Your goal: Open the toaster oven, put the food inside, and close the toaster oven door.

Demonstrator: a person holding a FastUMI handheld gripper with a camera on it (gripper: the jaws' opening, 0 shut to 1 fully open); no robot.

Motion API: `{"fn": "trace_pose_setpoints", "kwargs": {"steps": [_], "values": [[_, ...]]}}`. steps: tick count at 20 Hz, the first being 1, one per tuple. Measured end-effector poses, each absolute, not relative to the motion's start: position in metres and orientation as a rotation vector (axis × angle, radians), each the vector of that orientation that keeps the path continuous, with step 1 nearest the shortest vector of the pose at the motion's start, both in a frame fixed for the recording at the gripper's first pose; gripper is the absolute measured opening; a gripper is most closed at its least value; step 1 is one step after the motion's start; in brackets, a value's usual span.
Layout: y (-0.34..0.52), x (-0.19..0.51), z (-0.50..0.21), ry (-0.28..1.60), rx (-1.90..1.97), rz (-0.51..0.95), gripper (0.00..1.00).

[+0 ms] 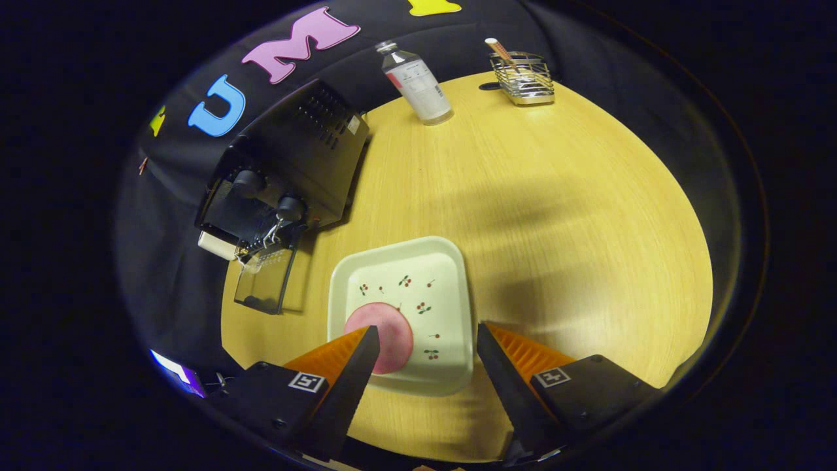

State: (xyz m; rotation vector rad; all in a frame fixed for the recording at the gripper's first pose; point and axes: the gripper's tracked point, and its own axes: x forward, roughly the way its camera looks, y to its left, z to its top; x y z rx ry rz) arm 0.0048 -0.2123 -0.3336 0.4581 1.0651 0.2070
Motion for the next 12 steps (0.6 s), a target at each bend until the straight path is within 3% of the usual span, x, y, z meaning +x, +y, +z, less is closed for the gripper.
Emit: {"fn": "trace_pose_setpoints", "kwargs": {"steps": [5, 8, 11, 12], "values": [[-0.201, 0.001, -0.340, 1.090, 0.434, 0.229, 0.94], [-0.198, -0.002, -0.345, 1.103, 0.407, 0.221, 0.64], [-0.206, 0.000, -0.351, 1.100, 0.385, 0.177, 0.49], [-0.208, 0.000, -0.352, 1.098, 0.393, 0.160, 0.32]]}}
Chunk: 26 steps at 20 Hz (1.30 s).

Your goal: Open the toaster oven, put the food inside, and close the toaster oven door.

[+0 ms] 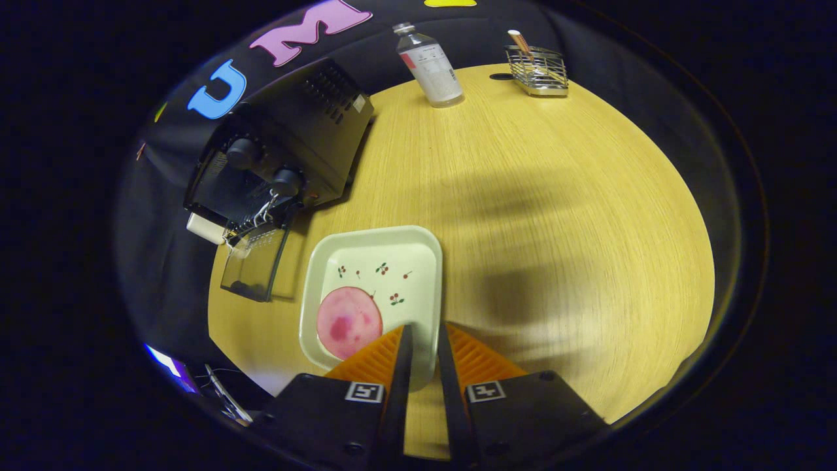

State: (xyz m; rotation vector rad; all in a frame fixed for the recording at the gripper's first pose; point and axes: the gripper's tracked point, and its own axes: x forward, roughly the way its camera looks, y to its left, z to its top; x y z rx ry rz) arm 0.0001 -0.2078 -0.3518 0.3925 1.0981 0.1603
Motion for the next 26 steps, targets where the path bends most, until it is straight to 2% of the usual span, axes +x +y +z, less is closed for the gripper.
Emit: {"fn": "trace_pose_setpoints", "kwargs": {"steps": [3, 4, 12, 19, 26], "values": [[-0.211, 0.000, -0.354, 1.102, 0.414, 0.116, 0.13], [-0.213, 0.000, -0.356, 1.103, 0.402, 0.101, 0.12], [-0.212, -0.002, -0.354, 1.065, 0.337, 0.109, 0.09], [-0.204, -0.011, -0.350, 1.096, 0.619, 0.073, 0.07], [-0.212, -0.009, -0.329, 1.034, 0.783, 0.049, 0.06]]}}
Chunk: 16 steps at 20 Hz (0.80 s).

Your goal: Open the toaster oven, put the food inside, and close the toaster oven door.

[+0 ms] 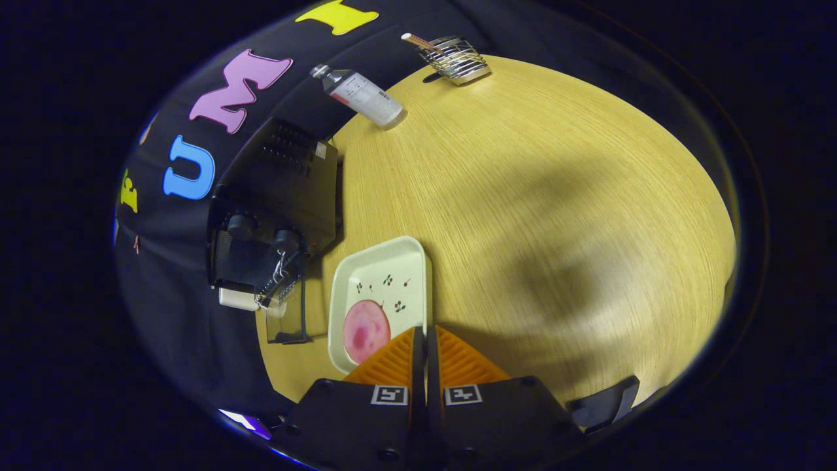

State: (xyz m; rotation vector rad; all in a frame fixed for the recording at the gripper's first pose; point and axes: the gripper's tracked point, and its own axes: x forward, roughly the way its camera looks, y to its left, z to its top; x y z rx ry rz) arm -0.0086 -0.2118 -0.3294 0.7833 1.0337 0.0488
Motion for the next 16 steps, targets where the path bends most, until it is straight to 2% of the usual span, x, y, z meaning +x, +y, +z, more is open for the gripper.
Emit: {"fn": "trace_pose_setpoints", "kwargs": {"steps": [12, 16], "values": [[-0.198, -0.029, -0.263, 0.857, 1.047, -0.146, 0.06], [-0.170, -0.039, -0.236, 0.778, 1.120, -0.163, 0.06]]}}
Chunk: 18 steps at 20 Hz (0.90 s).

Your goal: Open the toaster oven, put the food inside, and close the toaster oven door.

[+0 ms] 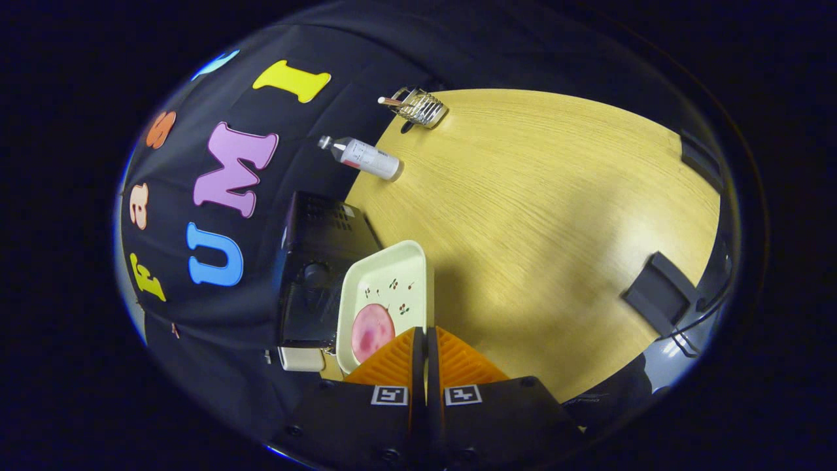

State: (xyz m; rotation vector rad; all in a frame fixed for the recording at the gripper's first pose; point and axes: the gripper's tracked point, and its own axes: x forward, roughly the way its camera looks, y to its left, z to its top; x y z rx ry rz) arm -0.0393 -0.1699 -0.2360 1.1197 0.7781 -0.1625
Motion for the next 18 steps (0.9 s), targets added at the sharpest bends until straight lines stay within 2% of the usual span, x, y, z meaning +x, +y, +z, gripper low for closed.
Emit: {"fn": "trace_pose_setpoints", "kwargs": {"steps": [6, 18], "values": [[-0.122, -0.044, -0.222, 0.707, 1.168, -0.165, 0.06], [-0.017, 0.004, -0.219, 0.748, 1.151, -0.064, 0.06]]}}
